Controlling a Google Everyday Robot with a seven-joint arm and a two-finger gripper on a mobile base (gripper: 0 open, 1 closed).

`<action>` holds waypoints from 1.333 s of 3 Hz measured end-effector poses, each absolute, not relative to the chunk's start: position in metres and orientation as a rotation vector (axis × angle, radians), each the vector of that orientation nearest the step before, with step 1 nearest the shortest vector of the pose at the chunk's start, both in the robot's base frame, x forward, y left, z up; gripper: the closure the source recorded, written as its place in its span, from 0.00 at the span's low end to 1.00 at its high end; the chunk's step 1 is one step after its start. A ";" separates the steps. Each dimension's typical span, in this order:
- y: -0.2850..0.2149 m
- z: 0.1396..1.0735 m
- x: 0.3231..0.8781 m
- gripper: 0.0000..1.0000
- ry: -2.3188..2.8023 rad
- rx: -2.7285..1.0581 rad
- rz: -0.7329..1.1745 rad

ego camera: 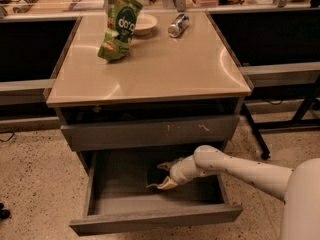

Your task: Place sponge into middle drawer

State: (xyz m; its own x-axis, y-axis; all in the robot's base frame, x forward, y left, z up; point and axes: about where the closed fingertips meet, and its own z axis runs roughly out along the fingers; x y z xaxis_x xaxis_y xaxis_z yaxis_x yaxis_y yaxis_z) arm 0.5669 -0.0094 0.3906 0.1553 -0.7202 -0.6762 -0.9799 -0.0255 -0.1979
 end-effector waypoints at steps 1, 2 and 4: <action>-0.009 0.391 0.567 0.58 1.622 -1.803 0.526; -0.009 0.391 0.567 0.35 1.622 -1.803 0.526; -0.009 0.390 0.567 0.00 1.622 -1.803 0.526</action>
Offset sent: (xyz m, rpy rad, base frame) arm 0.0000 0.0000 0.0000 0.0000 0.0000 0.0000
